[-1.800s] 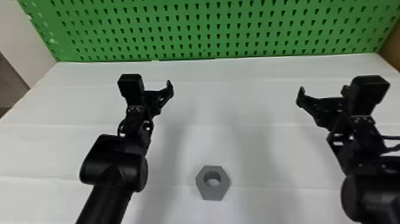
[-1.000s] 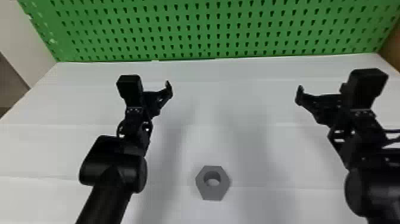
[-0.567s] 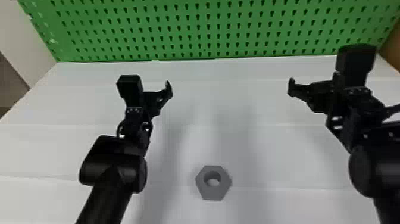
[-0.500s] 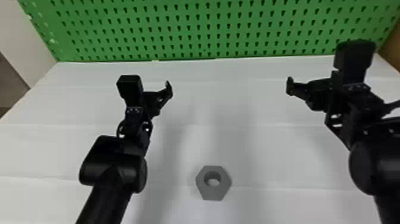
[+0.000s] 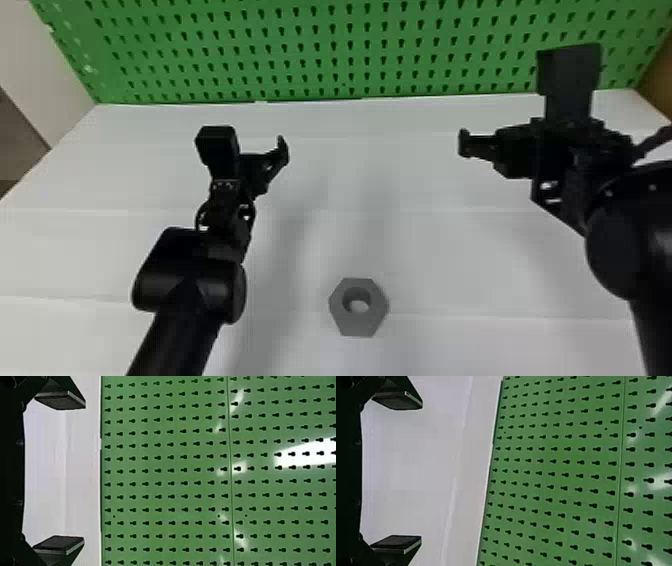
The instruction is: Pick up the hex nut
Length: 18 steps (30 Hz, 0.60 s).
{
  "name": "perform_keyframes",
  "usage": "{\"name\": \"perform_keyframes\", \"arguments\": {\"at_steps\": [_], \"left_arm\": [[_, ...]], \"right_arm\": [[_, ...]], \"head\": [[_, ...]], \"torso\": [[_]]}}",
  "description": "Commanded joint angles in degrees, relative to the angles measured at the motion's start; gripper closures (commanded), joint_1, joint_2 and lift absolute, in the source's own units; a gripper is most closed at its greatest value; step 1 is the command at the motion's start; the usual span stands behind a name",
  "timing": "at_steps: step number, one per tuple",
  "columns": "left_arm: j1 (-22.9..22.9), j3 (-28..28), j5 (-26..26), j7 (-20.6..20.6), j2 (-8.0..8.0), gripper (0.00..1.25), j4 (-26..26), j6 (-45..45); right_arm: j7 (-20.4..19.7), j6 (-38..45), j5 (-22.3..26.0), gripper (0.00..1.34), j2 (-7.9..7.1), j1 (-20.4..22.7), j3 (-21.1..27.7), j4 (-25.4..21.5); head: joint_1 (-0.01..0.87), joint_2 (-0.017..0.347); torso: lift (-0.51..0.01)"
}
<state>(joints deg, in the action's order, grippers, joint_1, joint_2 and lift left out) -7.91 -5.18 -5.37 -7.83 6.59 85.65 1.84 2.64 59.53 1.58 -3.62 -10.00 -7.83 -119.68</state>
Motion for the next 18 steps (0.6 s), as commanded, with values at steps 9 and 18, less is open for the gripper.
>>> {"name": "perform_keyframes", "arguments": {"at_steps": [9,18], "left_arm": [[-0.18,-0.01,0.01,0.01,0.0,0.09,-0.04,0.0],[-0.35,-0.1,0.01,-0.08,0.0,0.09,-0.04,0.0]], "right_arm": [[0.0,15.09,2.9,0.13,-0.34,-6.0,-4.65,-1.79],[0.0,23.0,4.92,0.13,0.28,-8.29,-6.67,-0.12]], "head": [[0.785,0.16],[0.785,0.16]], "torso": [[-0.077],[-0.077]]}}
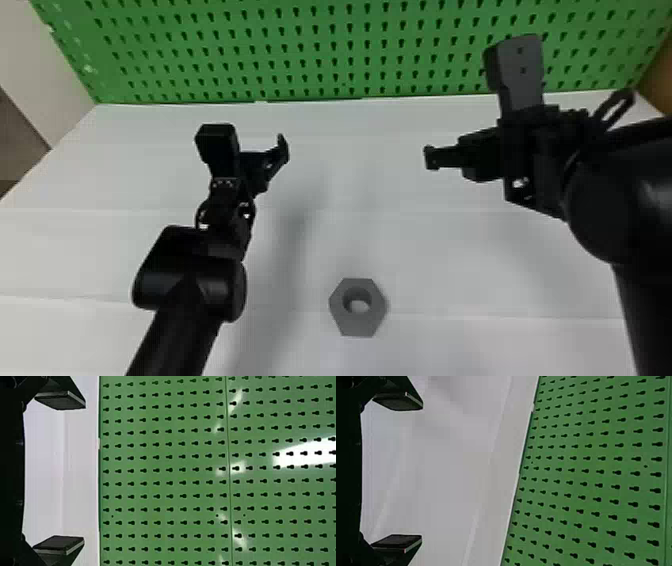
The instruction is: Pick up the hex nut
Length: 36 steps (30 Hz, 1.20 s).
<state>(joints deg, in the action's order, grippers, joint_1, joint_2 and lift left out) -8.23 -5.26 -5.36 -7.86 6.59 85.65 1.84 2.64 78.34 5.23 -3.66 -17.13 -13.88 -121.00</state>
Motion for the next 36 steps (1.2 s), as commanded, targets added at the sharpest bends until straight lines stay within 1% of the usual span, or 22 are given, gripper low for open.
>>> {"name": "perform_keyframes", "arguments": {"at_steps": [1,5,9,13,24,30,36], "left_arm": [[-0.03,-0.01,0.0,0.04,0.0,0.09,-0.05,0.0],[-0.03,-0.01,0.17,-0.05,0.0,0.09,0.04,0.0],[-0.12,0.08,0.17,0.04,0.0,0.09,0.04,0.0],[-0.03,-0.01,0.17,-0.05,0.0,0.09,0.04,0.0],[-0.12,0.17,0.53,0.04,0.0,0.09,-0.05,0.0],[-0.39,0.08,0.61,0.04,0.0,0.09,-0.13,0.0],[-0.39,0.25,0.7,-0.05,0.09,0.09,-0.13,0.0]], "right_arm": [[0.0,5.86,1.89,0.13,0.41,-1.77,-0.8,1.73],[0.0,9.64,3.73,0.13,0.41,-3.44,-1.41,4.11],[0.0,10.52,6.1,0.13,0.41,-3.96,-1.68,6.22],[0.0,11.74,6.63,0.13,0.32,-4.93,-3.17,7.89],[0.0,11.74,8.83,0.13,-0.03,-6.78,-7.3,13.95],[0.0,11.74,9.18,0.13,-0.12,-7.48,-9.15,16.41],[0.0,10.52,10.85,0.13,-0.21,-8.36,-10.99,18.96]], "head": [[0.785,0.16],[0.785,0.16],[0.785,0.16],[0.785,0.16],[0.785,0.16],[0.785,0.16],[0.785,0.16]], "torso": [[-0.077],[-0.077],[-0.077],[-0.077],[-0.077],[-0.077],[-0.077]]}}
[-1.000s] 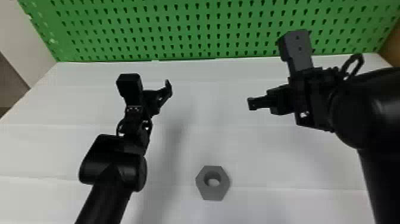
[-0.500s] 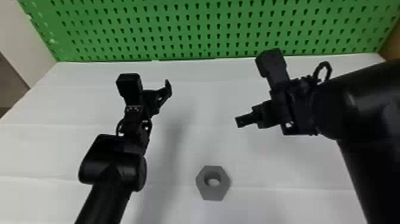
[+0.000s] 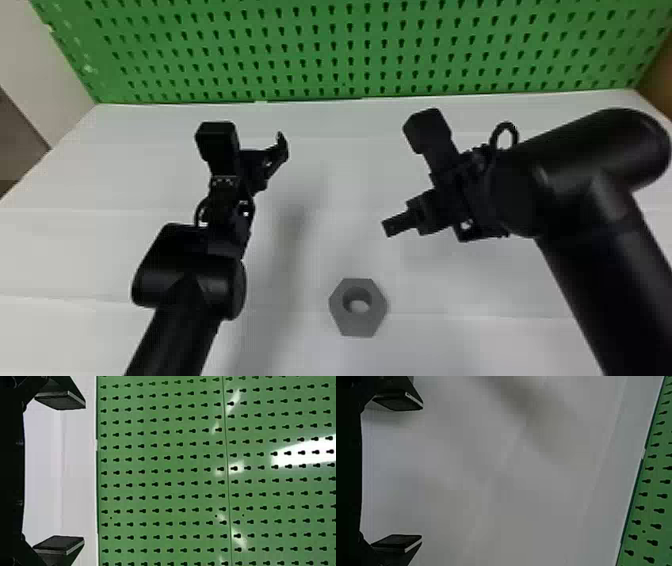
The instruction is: Pick up the hex nut
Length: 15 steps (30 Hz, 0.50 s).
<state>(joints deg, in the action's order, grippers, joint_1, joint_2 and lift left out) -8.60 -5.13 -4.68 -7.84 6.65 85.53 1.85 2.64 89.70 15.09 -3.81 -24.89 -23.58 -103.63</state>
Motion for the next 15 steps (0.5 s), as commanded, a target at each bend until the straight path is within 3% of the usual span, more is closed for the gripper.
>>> {"name": "perform_keyframes", "arguments": {"at_steps": [1,15], "left_arm": [[-0.01,0.12,0.02,0.02,0.03,0.09,-0.02,0.0],[-0.1,0.3,0.2,0.02,0.03,0.09,-0.02,0.0]], "right_arm": [[0.0,-0.93,1.0,0.13,-0.06,-0.69,-1.65,1.94],[0.0,-4.09,3.81,0.13,0.29,-2.62,-5.95,7.21]], "head": [[0.785,0.16],[0.785,0.16]], "torso": [[-0.077],[-0.077]]}}
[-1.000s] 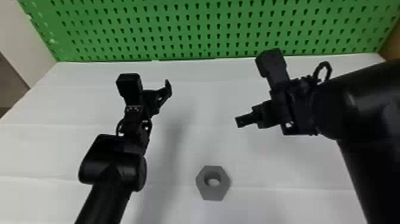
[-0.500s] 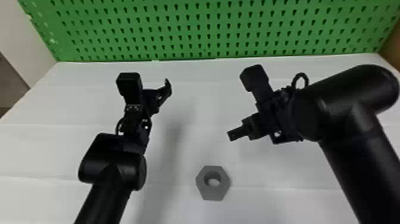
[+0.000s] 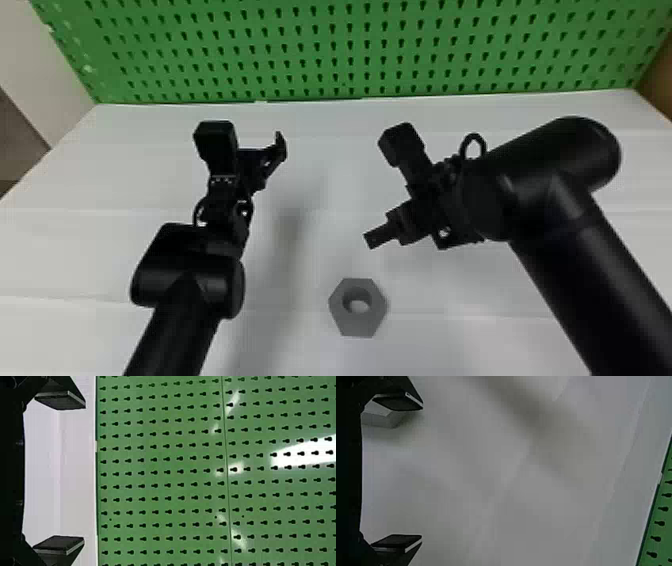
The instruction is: Pick up the hex nut
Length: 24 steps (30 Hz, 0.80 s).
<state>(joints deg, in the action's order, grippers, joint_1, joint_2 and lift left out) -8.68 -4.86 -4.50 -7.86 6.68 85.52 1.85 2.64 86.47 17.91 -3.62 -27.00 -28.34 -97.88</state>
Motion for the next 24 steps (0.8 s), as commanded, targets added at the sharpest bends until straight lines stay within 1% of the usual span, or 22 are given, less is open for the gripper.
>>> {"name": "perform_keyframes", "arguments": {"at_steps": [1,7,24], "left_arm": [[-0.02,0.03,0.01,0.04,0.0,0.09,0.0,0.0],[-0.11,0.03,0.01,0.04,0.0,0.09,0.0,0.0],[-0.2,0.12,0.01,0.04,0.0,0.09,0.0,0.0]], "right_arm": [[0.0,-1.13,1.25,0.13,0.11,-0.51,-1.28,1.73],[0.09,-1.92,3.18,0.13,0.28,-1.39,-2.77,4.11],[0.09,-1.83,5.64,0.12,0.28,-2.44,-6.02,7.62]], "head": [[0.785,0.16],[0.785,0.16],[0.785,0.16]], "torso": [[-0.077],[-0.077],[-0.077]]}}
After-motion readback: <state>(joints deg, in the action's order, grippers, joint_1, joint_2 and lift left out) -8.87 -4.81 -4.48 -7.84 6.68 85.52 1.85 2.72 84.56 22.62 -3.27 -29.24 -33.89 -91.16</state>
